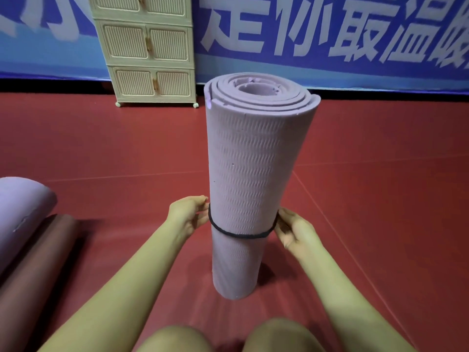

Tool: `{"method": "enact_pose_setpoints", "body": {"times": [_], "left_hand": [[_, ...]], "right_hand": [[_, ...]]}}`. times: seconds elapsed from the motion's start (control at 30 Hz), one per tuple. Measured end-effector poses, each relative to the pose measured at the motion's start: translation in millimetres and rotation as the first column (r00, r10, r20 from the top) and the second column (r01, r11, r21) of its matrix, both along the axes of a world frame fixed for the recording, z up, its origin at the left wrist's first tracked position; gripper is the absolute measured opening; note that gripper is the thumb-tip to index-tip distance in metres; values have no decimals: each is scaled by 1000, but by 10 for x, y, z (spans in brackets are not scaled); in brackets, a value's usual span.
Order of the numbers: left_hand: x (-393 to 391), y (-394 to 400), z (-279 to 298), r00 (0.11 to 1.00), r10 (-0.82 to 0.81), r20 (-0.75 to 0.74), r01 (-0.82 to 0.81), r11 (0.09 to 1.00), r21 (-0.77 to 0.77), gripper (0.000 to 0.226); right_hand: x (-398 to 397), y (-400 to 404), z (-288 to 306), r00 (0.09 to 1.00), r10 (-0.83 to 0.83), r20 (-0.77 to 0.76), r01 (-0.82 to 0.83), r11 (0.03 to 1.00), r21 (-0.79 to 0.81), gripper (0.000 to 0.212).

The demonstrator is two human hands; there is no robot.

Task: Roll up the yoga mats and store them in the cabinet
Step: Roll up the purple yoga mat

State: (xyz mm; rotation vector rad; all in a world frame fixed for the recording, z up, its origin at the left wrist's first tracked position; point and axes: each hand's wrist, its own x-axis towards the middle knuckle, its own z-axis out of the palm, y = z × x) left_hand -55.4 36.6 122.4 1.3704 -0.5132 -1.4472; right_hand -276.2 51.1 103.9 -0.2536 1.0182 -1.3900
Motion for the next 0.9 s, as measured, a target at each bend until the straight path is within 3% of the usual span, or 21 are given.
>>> {"method": "enact_pose_setpoints", "body": {"times": [0.2,0.33,0.4,0.47,0.57,0.63,0.77,0.9], "left_hand": [[16,236,133,987,-65,-146,48,992,-114,51],[-41,410,192,976,-84,-203,37,974,-225,52],[-64,459,193,989,-104,-106,62,937,-342,50],[-69,452,161,981,-132,139,182,875,-449,75],[-78,352,22,861,-52,505,359,767,-532,108],[-48,234,-29,762,95,641,383,732,-564,116],[84,63,5,578,316,753,374,717,-588,124],[235,-177,-24,565,394,725,295,724,-623,116]], "right_hand": [[-9,206,140,993,105,-48,-110,987,-120,28],[6,319,170,951,227,-211,-268,945,-188,39],[28,335,147,895,256,-365,-340,921,-188,37],[80,311,125,820,262,-508,-398,900,-179,34],[187,203,40,730,213,-649,-450,865,-223,31],[276,88,3,677,170,-716,-482,838,-257,35],[479,-163,-43,531,120,-839,-575,778,-253,51],[744,-346,-181,379,90,-921,-672,711,-207,84]]}}
